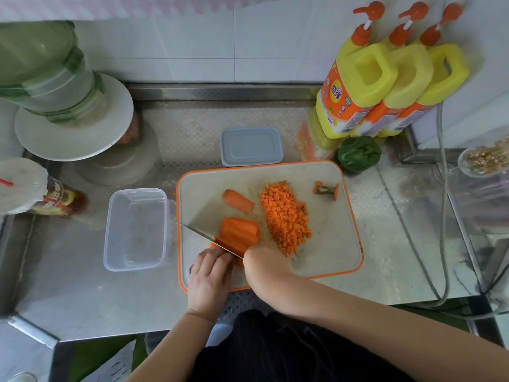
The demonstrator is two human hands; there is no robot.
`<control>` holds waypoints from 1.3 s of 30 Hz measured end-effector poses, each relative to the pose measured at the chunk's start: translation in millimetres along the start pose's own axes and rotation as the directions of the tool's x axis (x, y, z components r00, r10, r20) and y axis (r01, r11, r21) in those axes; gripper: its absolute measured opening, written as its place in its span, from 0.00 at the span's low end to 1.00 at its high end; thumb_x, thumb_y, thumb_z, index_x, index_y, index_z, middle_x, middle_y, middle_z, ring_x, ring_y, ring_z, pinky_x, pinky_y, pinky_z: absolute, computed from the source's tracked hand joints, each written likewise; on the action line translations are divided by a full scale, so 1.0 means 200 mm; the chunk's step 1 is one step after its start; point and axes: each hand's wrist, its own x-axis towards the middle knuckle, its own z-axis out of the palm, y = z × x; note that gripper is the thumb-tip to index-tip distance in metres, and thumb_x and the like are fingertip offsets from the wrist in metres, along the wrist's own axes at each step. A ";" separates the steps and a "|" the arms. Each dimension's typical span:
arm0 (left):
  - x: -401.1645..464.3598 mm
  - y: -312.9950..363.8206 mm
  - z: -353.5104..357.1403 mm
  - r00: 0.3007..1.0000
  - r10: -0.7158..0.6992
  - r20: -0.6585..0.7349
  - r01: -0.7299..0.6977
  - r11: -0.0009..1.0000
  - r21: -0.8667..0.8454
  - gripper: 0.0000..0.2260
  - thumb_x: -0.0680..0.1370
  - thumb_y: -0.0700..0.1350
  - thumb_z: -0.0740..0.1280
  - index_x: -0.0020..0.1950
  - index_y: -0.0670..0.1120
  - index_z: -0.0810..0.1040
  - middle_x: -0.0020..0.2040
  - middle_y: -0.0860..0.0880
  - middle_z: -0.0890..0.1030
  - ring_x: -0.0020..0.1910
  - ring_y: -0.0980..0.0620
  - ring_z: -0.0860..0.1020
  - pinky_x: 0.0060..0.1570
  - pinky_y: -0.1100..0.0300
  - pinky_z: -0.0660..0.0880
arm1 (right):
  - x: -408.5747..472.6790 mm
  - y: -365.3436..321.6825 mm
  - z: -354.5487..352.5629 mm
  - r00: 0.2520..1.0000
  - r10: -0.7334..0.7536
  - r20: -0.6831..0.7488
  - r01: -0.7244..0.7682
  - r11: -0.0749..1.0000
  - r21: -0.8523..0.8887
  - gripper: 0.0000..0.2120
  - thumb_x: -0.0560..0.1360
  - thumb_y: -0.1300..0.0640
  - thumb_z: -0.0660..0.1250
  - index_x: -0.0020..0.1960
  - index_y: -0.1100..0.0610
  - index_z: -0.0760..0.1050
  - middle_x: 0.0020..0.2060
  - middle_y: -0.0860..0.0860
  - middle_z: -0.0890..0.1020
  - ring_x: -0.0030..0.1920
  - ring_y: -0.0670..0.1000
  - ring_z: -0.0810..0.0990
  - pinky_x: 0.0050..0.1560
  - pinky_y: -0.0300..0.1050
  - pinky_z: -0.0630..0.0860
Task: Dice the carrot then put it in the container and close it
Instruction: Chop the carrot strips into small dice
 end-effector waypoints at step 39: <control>0.03 0.02 -0.07 0.997 -0.021 0.070 0.020 1.000 0.014 0.09 0.79 0.44 0.65 0.46 0.41 0.83 0.46 0.46 0.81 0.50 0.47 0.75 0.51 0.57 0.74 | -0.18 0.11 -0.03 0.980 -0.173 -0.100 0.175 0.985 0.008 0.03 0.78 0.60 0.59 0.50 0.60 0.71 0.38 0.53 0.73 0.39 0.57 0.76 0.36 0.46 0.68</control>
